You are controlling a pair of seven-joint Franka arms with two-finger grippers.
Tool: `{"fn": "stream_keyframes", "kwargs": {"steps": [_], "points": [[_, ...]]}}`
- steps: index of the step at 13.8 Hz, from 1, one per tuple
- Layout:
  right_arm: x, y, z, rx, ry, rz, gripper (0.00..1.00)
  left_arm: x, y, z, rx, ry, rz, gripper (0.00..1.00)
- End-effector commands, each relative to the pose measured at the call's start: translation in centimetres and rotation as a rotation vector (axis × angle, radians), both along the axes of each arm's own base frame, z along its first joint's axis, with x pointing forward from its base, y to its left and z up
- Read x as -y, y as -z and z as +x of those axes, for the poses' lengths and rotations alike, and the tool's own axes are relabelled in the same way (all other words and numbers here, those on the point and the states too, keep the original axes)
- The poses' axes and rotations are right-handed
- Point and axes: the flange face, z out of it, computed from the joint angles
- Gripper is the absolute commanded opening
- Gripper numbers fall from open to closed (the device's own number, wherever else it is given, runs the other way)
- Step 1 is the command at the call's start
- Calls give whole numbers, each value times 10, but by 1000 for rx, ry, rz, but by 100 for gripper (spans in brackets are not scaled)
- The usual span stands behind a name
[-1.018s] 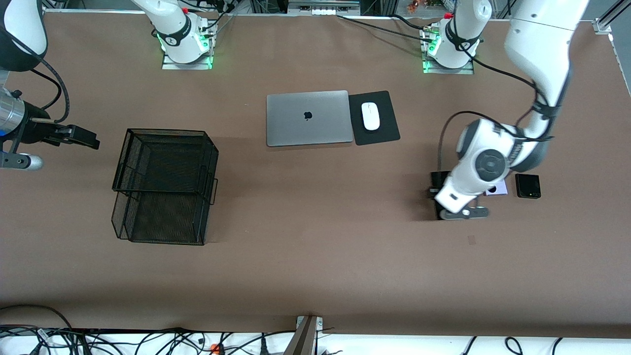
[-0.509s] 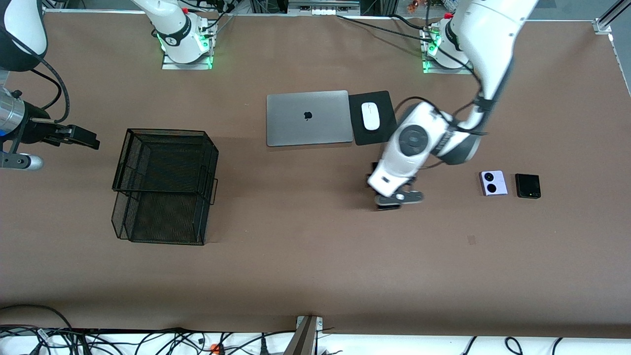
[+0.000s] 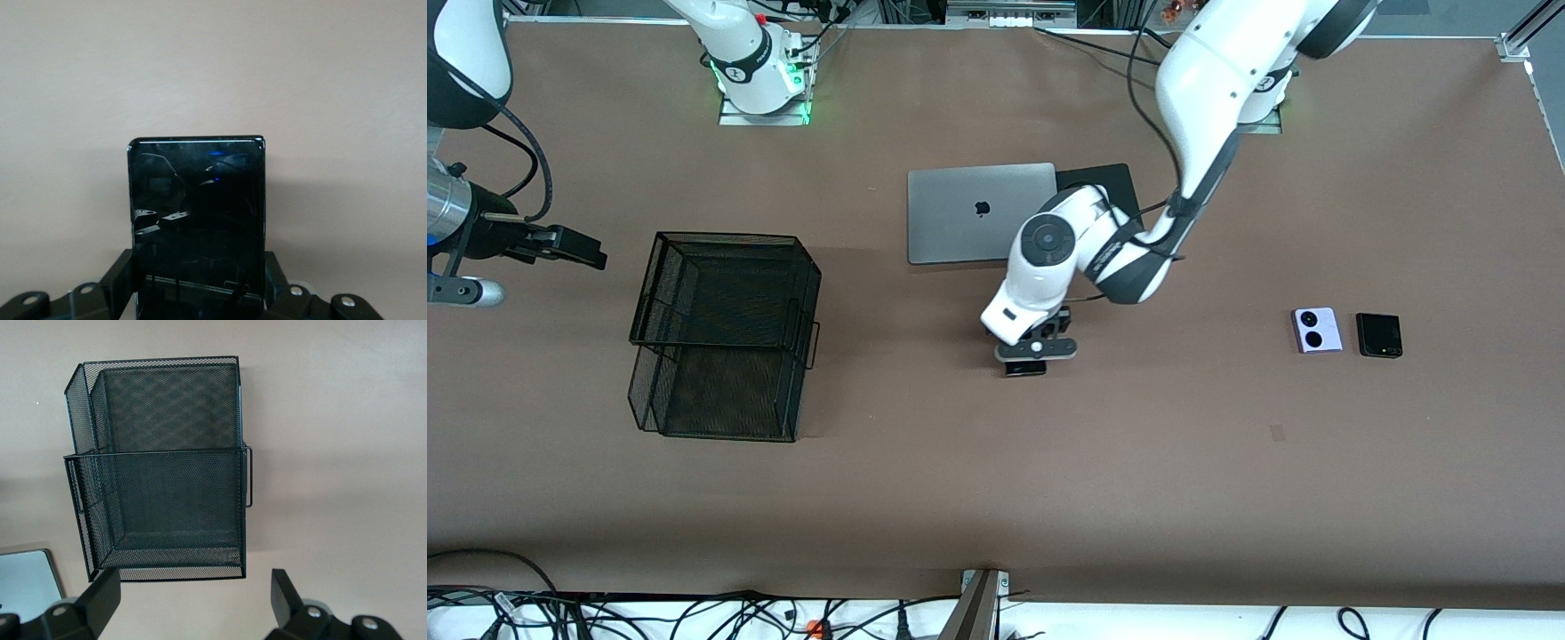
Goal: Place phones with both arms
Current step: 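Carry the black phone to the laptop front and set it down, then grasp the black phone with the right gripper while the left gripper returns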
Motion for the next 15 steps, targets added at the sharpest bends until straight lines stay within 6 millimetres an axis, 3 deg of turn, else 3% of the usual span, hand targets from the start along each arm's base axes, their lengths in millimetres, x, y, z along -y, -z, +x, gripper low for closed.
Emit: {"fn": "stream_keyframes", "kwargs": {"steps": [1, 6, 7, 8, 9, 12, 14, 15], "points": [[1, -3, 0, 6, 1, 19, 100, 21, 11, 18, 60, 14, 15, 0], [1, -3, 1, 7, -1, 18, 100, 35, 22, 17, 92, 17, 29, 0], [1, -3, 0, 6, -1, 18, 100, 34, 22, 17, 93, 18, 30, 16], [1, -3, 0, 6, -1, 18, 100, 34, 22, 17, 93, 20, 30, 78], [1, -3, 0, 6, -1, 18, 100, 34, 22, 17, 97, 20, 33, 100], [1, -4, 0, 7, -1, 18, 100, 34, 15, 19, 93, -3, 31, 100], [2, -1, 1, 3, -1, 18, 100, 26, 0, 23, 60, -15, 56, 100], [2, -1, 2, 0, -5, 17, 100, 14, -13, 35, 34, -36, 75, 100]]}}
